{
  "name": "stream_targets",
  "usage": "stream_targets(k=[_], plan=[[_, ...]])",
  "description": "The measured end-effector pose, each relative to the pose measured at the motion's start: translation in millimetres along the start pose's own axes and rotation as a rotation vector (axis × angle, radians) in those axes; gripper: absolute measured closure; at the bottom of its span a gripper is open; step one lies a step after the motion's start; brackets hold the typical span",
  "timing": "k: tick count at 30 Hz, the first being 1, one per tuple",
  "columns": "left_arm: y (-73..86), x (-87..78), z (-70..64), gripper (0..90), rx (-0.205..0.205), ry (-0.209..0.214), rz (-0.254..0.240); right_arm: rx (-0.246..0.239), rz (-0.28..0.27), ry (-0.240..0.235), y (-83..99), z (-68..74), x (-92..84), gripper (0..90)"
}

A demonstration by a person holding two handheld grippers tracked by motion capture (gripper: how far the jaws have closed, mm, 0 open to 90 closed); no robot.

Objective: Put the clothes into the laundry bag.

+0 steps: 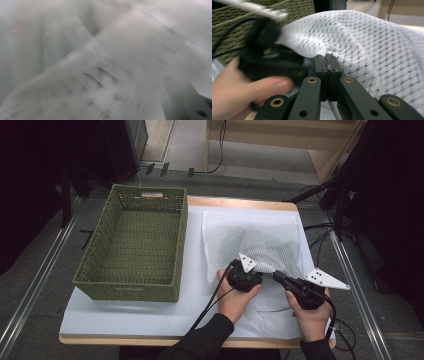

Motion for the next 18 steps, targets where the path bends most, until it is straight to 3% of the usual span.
stream_targets(k=[3, 6, 8, 11, 13, 15, 18], plan=[[9.5, -7.9, 0.2, 41.4, 0.017, 0.048, 0.017, 0.01, -0.002, -0.001, 0.1, -2.4, 0.7, 90.0], [18.4, -13.8, -1.1, 38.8, 0.03, 0.078, 0.043, 0.008, -0.005, 0.002, -1.2, -1.1, -0.1, 90.0], [22.8, -13.7, -2.0, 39.3, 0.05, 0.068, 0.064, 0.006, -0.006, 0.004, -1.9, -0.8, -0.5, 90.0], [25.4, -11.7, -2.3, 50.0, 0.085, 0.029, 0.078, 0.008, 0.001, 0.006, -0.5, -1.8, 1.3, 90.0], [24.6, -11.0, -2.0, 69.0, 0.087, 0.01, 0.07, 0.009, 0.012, 0.003, 1.6, -1.5, 3.2, 90.0], [22.9, -9.3, -0.6, 80.3, 0.076, -0.002, 0.062, 0.002, 0.021, -0.002, 3.1, -0.9, 4.2, 90.0], [18.6, -9.3, 1.3, 83.6, 0.052, -0.02, 0.029, -0.005, 0.023, -0.005, 3.9, -0.2, 3.0, 90.0]])
Point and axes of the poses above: each handheld gripper's, and its own axes: x roughly forward along the jaws, y roughly out of its underside, z roughly to its left, the point moved 3 cm from there along x, roughly forward along the jaws, and after that the axes turned 10 degrees about z, right-handed, at the moved point
